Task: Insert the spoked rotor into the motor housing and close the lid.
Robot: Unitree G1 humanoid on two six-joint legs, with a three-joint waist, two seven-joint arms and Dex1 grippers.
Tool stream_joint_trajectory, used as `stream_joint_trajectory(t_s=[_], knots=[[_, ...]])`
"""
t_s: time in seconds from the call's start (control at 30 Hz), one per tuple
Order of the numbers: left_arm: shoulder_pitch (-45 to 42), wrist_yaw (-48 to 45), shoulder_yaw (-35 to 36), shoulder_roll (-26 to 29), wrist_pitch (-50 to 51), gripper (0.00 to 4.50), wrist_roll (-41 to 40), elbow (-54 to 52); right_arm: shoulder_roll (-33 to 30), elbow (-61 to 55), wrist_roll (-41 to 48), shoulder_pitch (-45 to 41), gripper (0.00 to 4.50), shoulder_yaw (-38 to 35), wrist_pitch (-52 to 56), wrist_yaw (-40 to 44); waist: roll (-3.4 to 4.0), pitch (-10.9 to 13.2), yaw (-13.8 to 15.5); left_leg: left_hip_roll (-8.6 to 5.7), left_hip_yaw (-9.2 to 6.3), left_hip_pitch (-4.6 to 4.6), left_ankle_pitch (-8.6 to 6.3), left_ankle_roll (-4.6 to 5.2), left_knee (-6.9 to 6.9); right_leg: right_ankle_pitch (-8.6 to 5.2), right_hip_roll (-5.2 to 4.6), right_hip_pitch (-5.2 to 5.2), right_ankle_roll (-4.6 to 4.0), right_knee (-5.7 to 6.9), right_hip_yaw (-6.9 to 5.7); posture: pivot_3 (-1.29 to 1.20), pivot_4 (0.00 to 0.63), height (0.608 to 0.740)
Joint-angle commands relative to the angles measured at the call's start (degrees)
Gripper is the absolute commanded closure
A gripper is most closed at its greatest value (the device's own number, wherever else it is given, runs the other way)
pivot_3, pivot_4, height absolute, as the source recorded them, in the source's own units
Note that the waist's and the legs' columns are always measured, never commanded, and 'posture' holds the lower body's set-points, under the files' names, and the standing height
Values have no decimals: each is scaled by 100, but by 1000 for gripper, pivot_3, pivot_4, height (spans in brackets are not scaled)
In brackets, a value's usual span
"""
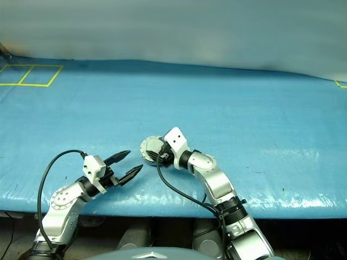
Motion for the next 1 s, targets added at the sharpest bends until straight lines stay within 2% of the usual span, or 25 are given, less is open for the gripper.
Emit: stream_joint_trajectory(t_s=[0.03, 0.63, 1.0], knots=[[4, 37, 85, 31, -145, 647, 25, -5, 184, -243, 204, -90, 1481, -176, 219, -91, 0, 0, -2, 0, 0, 0, 0, 0, 0, 0, 0, 0, 0, 0, 0, 0, 150, 740], [21, 94, 64, 22, -174, 647, 17, 8, 36, 208, -579, -98, 1481, 242, 15, -222, 0, -1, 1, 0, 0, 1, 0, -1, 0, 0, 0, 1, 0, 0, 0, 0, 150, 740], [18, 127, 86, -17, -175, 647, -33, -12, -74, 276, -584, -91, 1481, 227, 297, -65, 2, -29, 1, 0, 0, 9, 1, -1, 2, 0, 0, 10, 0, 2, 0, 0, 150, 740]])
